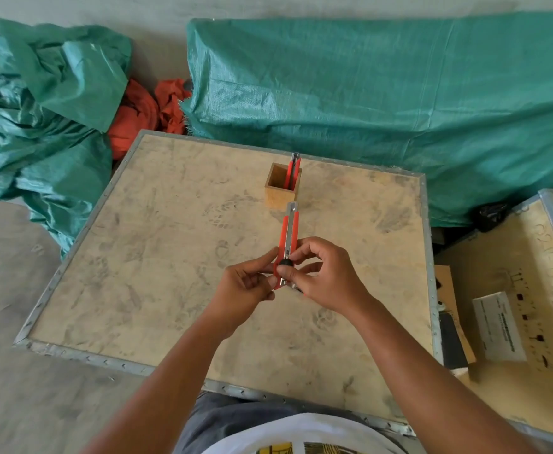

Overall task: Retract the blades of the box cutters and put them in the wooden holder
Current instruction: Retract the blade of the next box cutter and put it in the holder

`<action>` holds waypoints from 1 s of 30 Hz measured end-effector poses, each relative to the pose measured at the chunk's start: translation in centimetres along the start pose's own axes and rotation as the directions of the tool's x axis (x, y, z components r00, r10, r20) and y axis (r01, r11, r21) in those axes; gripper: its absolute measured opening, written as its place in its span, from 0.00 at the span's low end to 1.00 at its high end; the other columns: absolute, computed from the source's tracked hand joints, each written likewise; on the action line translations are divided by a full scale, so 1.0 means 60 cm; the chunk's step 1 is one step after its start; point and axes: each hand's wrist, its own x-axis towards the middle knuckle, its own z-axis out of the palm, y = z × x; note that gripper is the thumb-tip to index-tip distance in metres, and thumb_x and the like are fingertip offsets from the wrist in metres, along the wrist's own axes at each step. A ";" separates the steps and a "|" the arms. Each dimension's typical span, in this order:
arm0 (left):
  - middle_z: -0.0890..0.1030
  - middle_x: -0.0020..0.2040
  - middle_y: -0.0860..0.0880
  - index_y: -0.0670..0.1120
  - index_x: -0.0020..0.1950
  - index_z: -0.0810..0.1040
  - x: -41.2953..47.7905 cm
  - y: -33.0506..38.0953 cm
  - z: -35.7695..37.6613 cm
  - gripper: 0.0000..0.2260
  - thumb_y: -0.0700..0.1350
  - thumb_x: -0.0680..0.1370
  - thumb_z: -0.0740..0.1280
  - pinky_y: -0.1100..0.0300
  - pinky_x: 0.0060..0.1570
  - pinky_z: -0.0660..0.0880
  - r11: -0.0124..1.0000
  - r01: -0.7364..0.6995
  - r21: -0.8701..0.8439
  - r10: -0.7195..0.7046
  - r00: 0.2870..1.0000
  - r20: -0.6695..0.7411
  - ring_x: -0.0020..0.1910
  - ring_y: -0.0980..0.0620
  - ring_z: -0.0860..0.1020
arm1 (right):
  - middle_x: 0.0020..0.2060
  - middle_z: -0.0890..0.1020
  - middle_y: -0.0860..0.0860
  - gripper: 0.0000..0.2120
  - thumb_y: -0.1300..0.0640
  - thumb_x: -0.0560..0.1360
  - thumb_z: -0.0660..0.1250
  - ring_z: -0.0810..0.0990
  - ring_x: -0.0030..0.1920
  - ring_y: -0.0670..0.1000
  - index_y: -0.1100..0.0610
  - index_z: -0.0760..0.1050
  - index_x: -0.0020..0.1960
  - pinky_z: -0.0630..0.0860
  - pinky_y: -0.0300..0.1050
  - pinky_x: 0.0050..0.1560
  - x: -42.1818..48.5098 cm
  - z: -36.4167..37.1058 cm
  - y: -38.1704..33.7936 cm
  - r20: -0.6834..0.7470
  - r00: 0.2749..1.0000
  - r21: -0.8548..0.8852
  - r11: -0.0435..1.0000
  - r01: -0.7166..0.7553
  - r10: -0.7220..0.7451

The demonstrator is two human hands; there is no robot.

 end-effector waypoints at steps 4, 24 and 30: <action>0.84 0.51 0.47 0.51 0.67 0.76 0.027 0.007 -0.004 0.22 0.32 0.77 0.67 0.57 0.46 0.78 0.996 -0.017 0.089 0.015 1.000 0.015 0.41 0.48 0.74 | 0.46 0.87 0.46 0.06 0.52 0.77 0.74 0.85 0.49 0.47 0.54 0.83 0.50 0.86 0.49 0.48 0.021 -0.004 0.005 -0.053 0.995 0.126 0.989 -0.074 0.081; 0.82 0.58 0.53 0.50 0.63 0.80 0.376 0.105 -0.063 0.19 0.33 0.75 0.70 0.49 0.55 0.80 0.932 -0.047 0.360 0.109 0.982 -0.154 0.53 0.52 0.82 | 0.52 0.88 0.50 0.12 0.62 0.76 0.74 0.88 0.43 0.49 0.51 0.86 0.57 0.86 0.51 0.50 0.387 -0.027 0.042 -0.360 0.932 -0.048 0.997 -0.059 0.038; 0.75 0.70 0.49 0.50 0.73 0.70 0.436 0.055 -0.072 0.30 0.40 0.72 0.75 0.47 0.68 0.71 0.851 0.110 0.514 -0.010 0.981 -0.194 0.70 0.48 0.71 | 0.51 0.89 0.54 0.11 0.65 0.76 0.73 0.87 0.49 0.51 0.57 0.86 0.57 0.84 0.45 0.55 0.414 0.014 0.079 -0.314 0.947 -0.240 0.971 -0.003 -0.075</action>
